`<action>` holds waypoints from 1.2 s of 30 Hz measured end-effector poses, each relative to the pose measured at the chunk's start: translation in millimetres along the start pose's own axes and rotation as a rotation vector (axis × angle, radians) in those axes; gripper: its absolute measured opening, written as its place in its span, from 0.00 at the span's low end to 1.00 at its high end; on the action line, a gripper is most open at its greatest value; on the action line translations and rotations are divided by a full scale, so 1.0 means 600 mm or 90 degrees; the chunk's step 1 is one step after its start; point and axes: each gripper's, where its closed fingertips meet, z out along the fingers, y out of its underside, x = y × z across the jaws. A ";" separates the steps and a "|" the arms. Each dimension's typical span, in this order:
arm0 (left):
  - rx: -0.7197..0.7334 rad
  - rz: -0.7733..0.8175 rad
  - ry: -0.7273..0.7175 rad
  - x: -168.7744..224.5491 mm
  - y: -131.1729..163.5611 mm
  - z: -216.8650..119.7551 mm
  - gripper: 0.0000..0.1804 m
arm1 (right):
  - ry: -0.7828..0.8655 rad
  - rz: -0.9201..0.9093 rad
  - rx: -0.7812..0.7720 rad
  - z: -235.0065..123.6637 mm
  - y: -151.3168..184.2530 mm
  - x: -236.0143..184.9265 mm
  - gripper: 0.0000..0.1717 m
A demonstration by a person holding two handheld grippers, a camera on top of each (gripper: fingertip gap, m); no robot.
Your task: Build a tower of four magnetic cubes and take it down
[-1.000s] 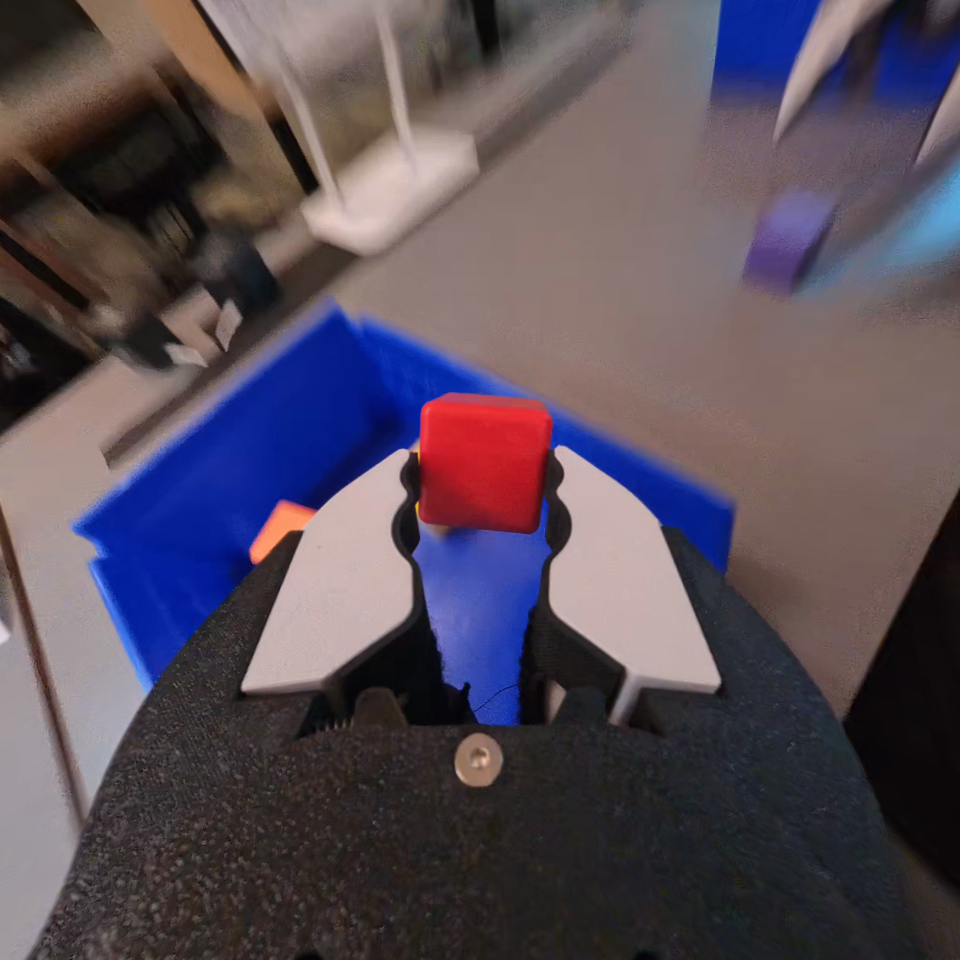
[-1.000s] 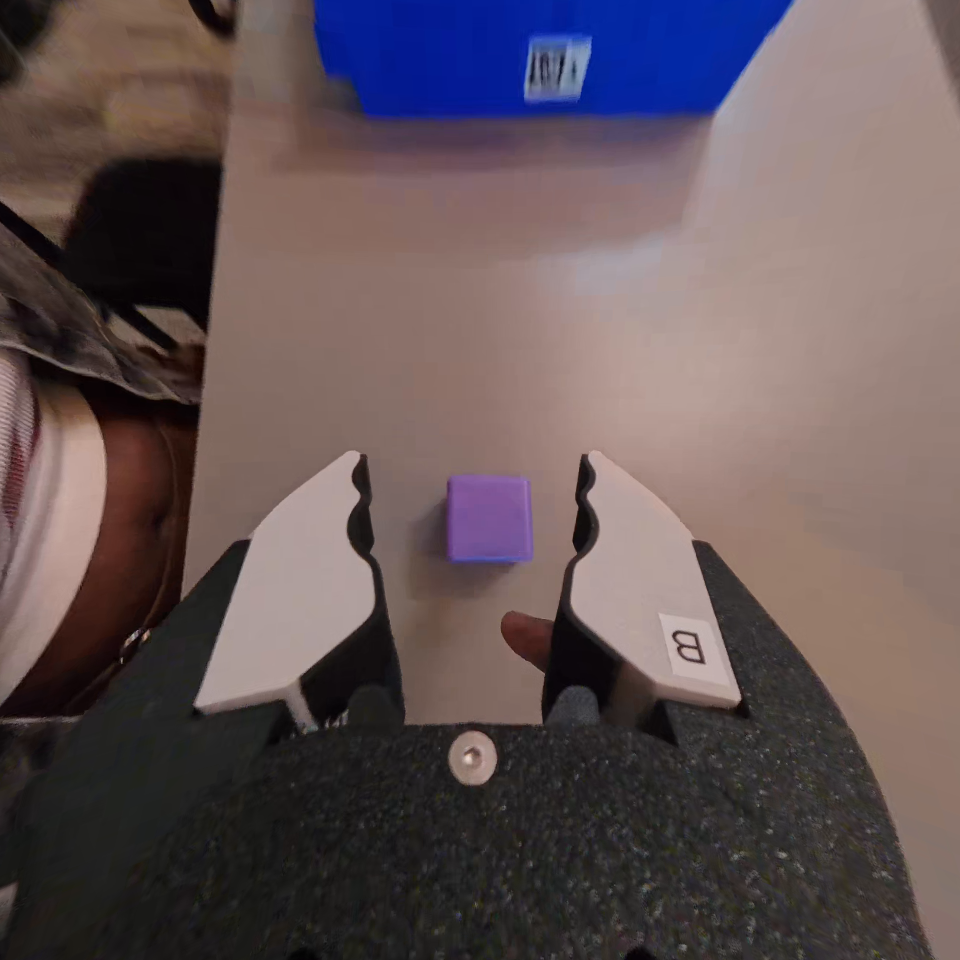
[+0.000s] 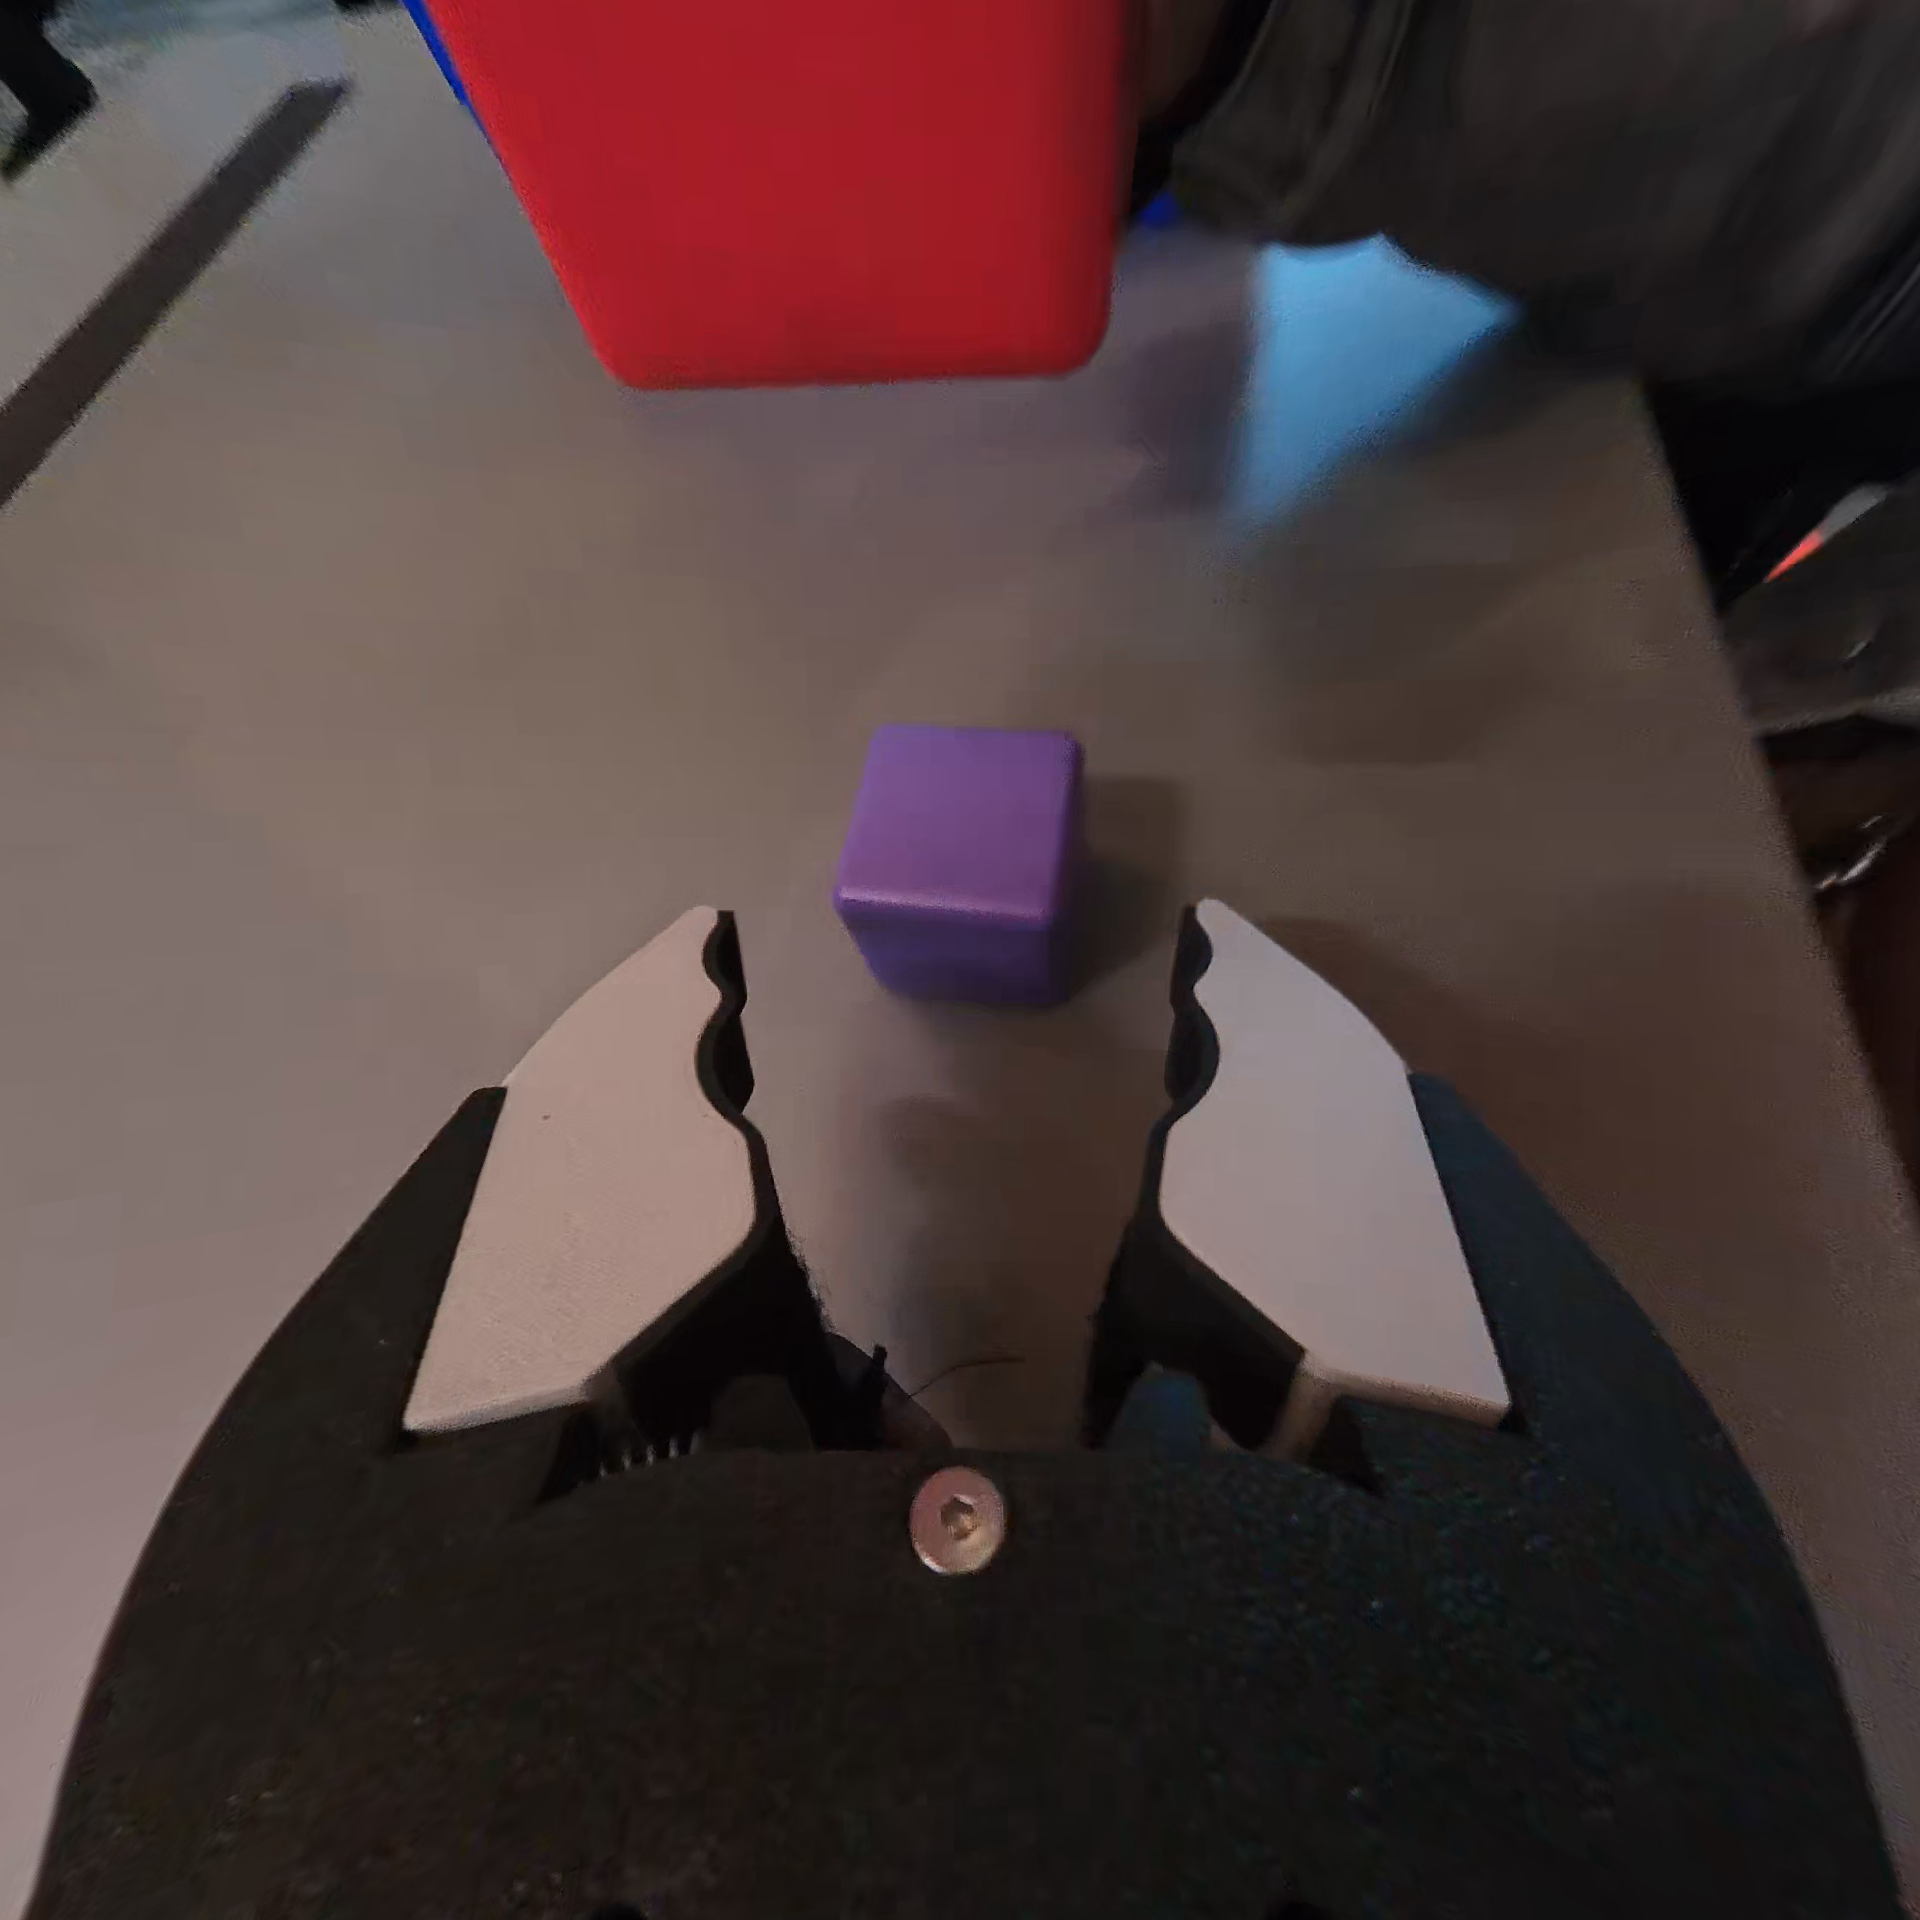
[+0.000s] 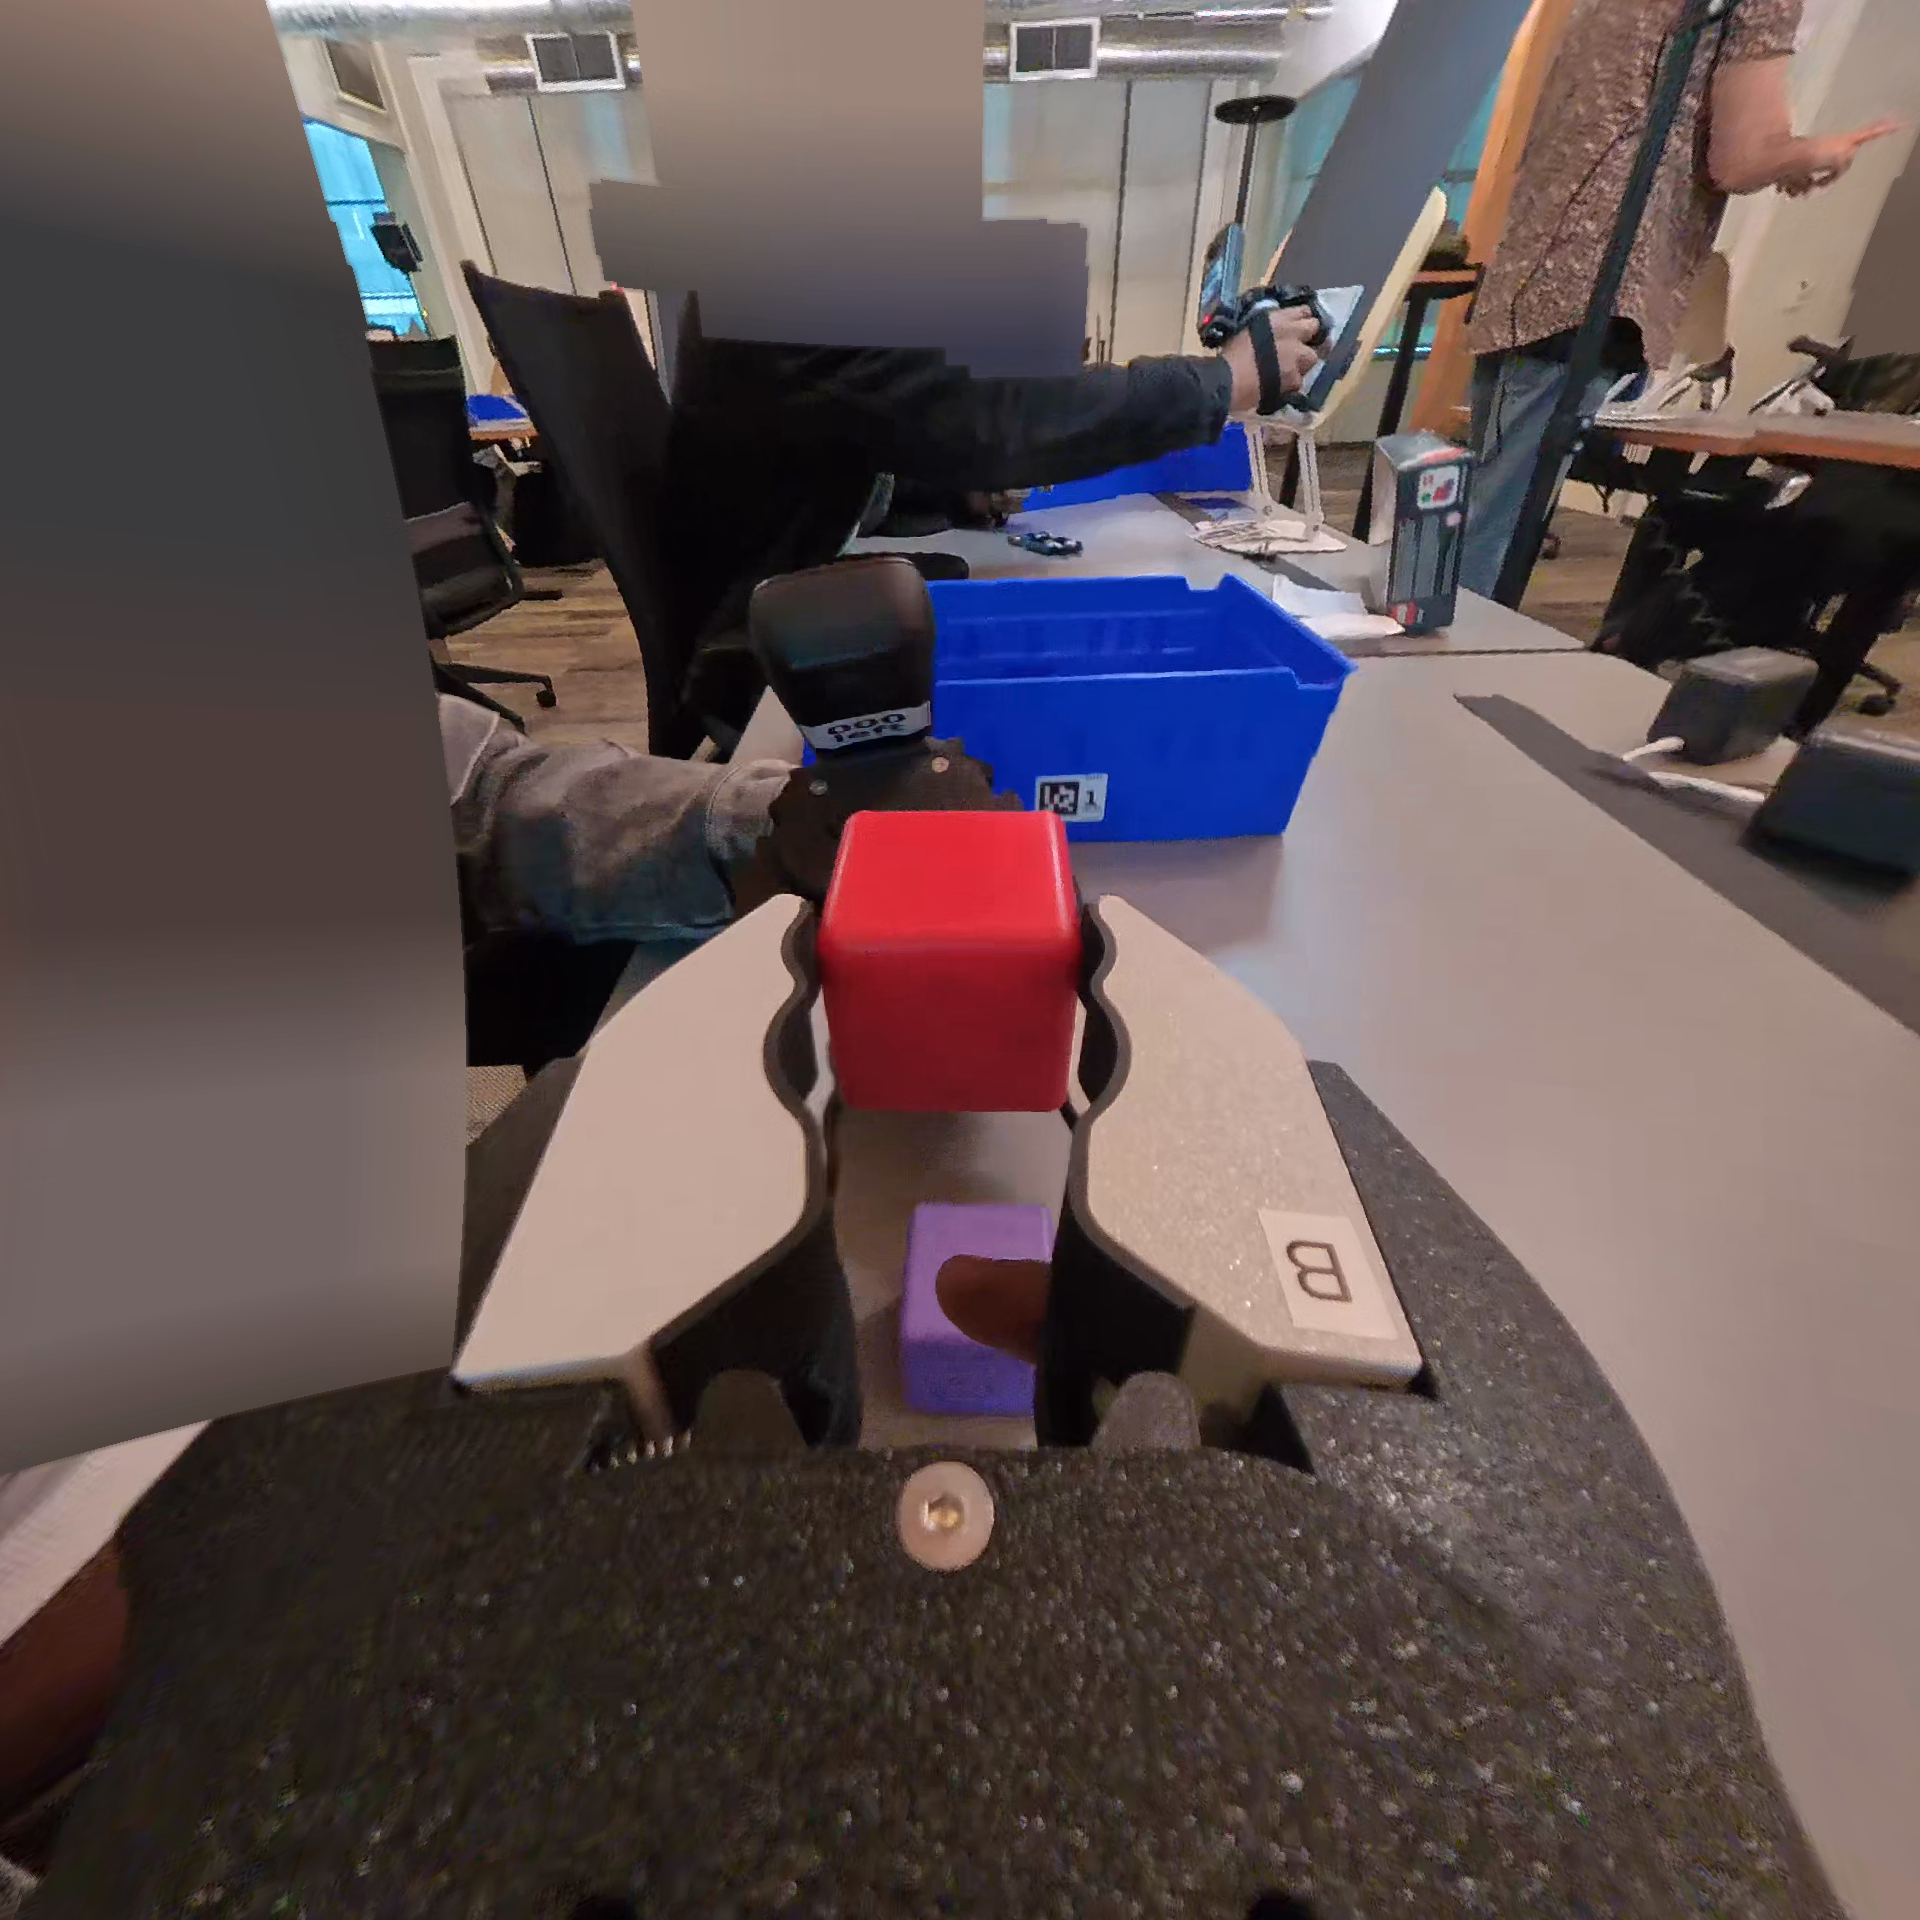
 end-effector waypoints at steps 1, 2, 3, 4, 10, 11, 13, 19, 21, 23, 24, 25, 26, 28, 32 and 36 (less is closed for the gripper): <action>-0.022 0.012 0.007 -0.002 0.008 0.009 0.42 | 0.002 0.002 -0.002 -0.005 0.007 0.003 0.28; -0.031 0.017 0.014 -0.002 0.012 0.016 0.41 | 0.005 0.003 -0.005 -0.009 0.013 0.006 0.28; -0.029 0.018 0.016 -0.002 0.013 0.022 0.40 | 0.006 0.002 -0.009 -0.013 0.019 0.008 0.28; -0.022 0.017 0.022 0.001 0.013 0.028 0.39 | 0.006 0.002 -0.012 -0.014 0.024 0.010 0.28; -0.069 0.034 0.019 0.005 0.028 0.042 0.28 | -0.007 0.001 -0.048 -0.006 0.060 0.014 0.28; -0.070 0.028 0.022 0.005 0.029 0.042 0.28 | -0.007 -0.001 -0.059 -0.003 0.068 0.014 0.28; -0.072 0.018 0.028 0.005 0.029 0.042 0.27 | -0.012 -0.002 -0.074 0.003 0.081 0.010 0.28; -0.071 0.020 0.034 0.007 0.029 0.042 0.27 | -0.014 0.003 -0.120 0.014 0.113 0.010 0.28; -0.072 0.018 0.035 0.007 0.030 0.042 0.27 | -0.016 0.008 -0.132 0.015 0.123 0.010 0.28; -0.072 0.020 0.034 0.007 0.030 0.042 0.27 | -0.020 0.005 -0.150 0.017 0.134 0.009 0.28; -0.072 0.019 0.034 0.007 0.030 0.042 0.27 | -0.021 0.002 -0.152 0.018 0.136 0.007 0.28; -0.072 0.019 0.035 0.008 0.030 0.042 0.27 | -0.022 0.000 -0.149 0.019 0.137 0.007 0.28; -0.072 0.019 0.035 0.007 0.030 0.042 0.27 | -0.023 0.000 -0.153 0.018 0.139 0.007 0.28; -0.072 0.018 0.035 0.007 0.030 0.042 0.27 | -0.028 -0.002 -0.151 0.014 0.141 0.006 0.28; -0.072 0.019 0.035 0.007 0.030 0.042 0.27 | -0.033 -0.002 -0.146 0.012 0.143 0.006 0.28; -0.072 0.021 0.033 0.007 0.030 0.042 0.27 | -0.030 -0.003 -0.146 0.011 0.144 0.006 0.28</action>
